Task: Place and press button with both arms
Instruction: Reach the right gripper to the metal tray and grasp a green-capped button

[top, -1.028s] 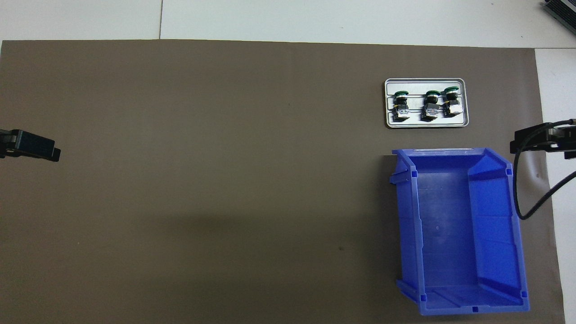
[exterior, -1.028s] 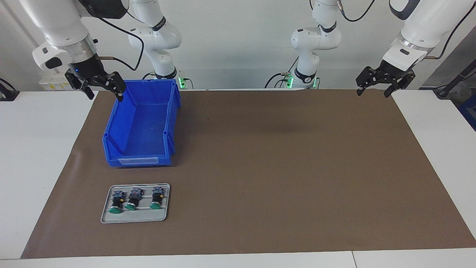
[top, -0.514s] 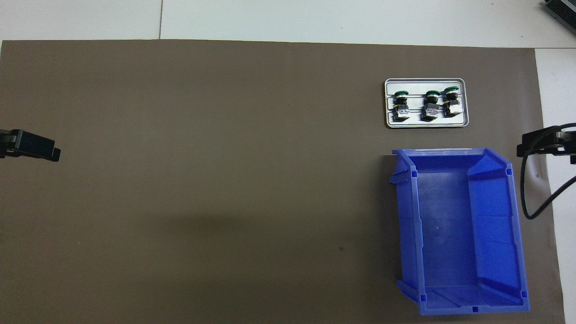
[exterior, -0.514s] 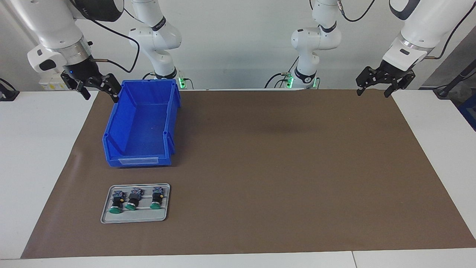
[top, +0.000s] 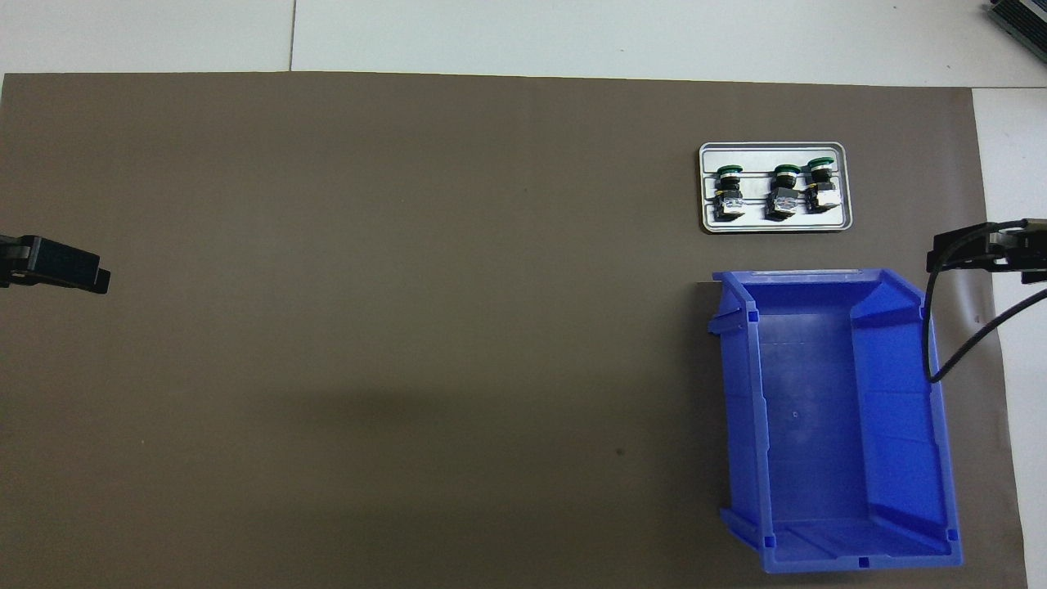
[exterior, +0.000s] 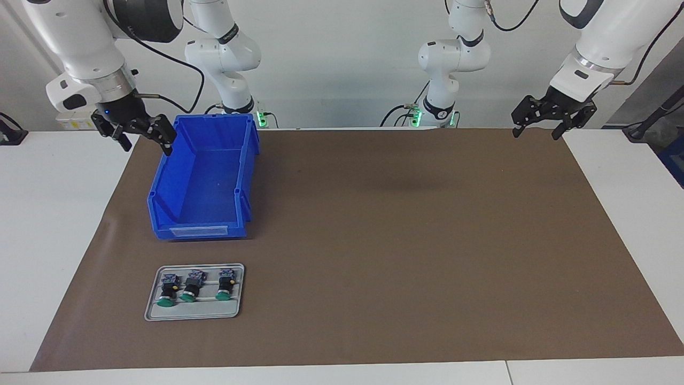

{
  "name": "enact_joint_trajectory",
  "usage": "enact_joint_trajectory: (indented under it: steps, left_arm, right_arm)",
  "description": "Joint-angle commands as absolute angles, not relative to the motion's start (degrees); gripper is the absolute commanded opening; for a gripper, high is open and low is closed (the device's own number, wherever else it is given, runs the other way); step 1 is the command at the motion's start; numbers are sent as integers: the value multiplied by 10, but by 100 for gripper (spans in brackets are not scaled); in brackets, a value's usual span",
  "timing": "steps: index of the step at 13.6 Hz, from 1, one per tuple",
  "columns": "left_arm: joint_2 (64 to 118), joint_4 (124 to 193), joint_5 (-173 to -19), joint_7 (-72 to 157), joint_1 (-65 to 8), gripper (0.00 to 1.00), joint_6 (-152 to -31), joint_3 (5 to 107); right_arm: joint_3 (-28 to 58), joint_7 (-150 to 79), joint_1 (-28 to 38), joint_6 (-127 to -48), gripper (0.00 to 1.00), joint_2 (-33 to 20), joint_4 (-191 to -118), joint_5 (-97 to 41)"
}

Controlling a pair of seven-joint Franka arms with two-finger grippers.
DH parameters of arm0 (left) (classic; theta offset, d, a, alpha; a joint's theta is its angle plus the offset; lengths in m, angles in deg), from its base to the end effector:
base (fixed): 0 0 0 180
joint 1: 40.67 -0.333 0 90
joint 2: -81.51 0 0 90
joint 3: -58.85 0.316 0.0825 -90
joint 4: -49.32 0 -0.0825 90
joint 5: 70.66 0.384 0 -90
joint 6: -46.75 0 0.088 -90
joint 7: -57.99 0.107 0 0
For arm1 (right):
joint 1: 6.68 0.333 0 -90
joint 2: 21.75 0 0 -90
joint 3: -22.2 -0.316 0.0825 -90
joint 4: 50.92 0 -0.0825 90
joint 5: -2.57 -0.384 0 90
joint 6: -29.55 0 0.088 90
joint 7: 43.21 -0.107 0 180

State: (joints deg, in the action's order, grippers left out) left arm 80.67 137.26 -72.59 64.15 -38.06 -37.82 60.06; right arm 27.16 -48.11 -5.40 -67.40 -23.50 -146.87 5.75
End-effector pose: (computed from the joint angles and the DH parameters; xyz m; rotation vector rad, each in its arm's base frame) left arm 0.5401 -0.0170 0.6413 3.0982 -0.2085 -0.0663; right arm 0.5534 -0.0416 0.6029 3.0806 -0.2228 0.0748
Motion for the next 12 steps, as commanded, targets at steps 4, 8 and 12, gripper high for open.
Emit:
enact_joint_trajectory:
  steps: [4,8,12]
  left_arm:
    - [794,1386,-717,635,-386,100,-376,596]
    - [794,1386,-717,635,-386,100,-376,596]
    - [794,1386,-717,635,-386,100,-376,596]
  right_arm:
    - [268,-473,-54,-789,100,-83,-1399,41]
    - [268,-472,-57,-930,100,10,-1400,38]
    - [265,-471,-47,-988,100,55,-1408,3]
